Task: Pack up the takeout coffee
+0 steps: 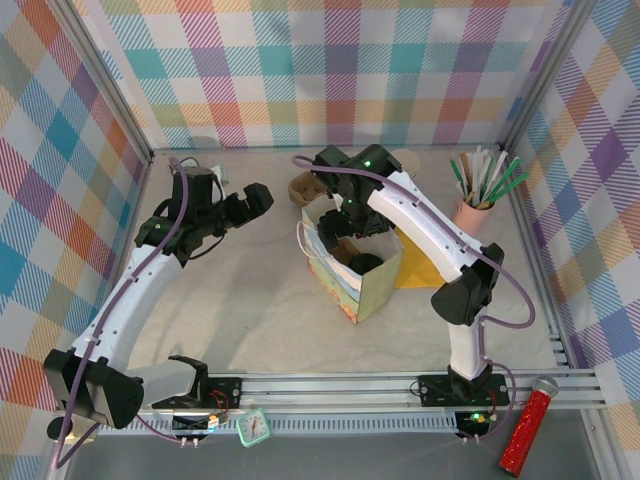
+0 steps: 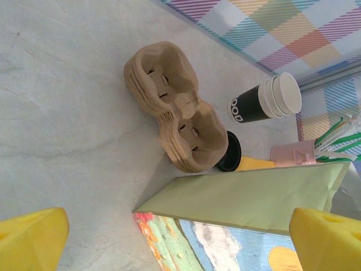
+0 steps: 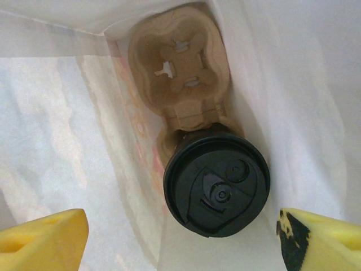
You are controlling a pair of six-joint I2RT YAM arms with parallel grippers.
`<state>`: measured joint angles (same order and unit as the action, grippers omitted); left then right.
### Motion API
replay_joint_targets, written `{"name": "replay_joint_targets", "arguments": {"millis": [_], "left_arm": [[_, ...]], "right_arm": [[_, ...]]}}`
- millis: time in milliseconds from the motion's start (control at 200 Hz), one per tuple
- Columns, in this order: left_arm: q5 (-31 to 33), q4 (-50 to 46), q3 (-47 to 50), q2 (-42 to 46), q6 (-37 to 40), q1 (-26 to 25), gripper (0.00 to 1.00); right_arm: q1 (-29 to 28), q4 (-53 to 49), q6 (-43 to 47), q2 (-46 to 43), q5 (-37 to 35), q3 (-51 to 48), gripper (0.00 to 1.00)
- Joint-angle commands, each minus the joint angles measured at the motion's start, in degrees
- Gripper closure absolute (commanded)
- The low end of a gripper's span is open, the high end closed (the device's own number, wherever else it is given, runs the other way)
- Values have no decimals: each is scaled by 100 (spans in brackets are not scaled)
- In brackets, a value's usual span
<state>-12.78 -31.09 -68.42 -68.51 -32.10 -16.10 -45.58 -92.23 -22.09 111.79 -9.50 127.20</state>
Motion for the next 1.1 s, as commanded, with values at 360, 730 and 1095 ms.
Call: {"name": "replay_joint_targets", "arguments": {"millis": [360,730,1095], "left_arm": [[247,-252,-450,-5,137,-74,0],[875,-809,-895,70,342,-71,0],[2778,-1288,-869,203,798,-51,0]], "right_arm": [[-91,-543,-134,-805,-512,427,14],[-74,1143,205,-2184,-1452,-714,8],[1298,4216,137,-4502,-1626,-4659,1]]}}
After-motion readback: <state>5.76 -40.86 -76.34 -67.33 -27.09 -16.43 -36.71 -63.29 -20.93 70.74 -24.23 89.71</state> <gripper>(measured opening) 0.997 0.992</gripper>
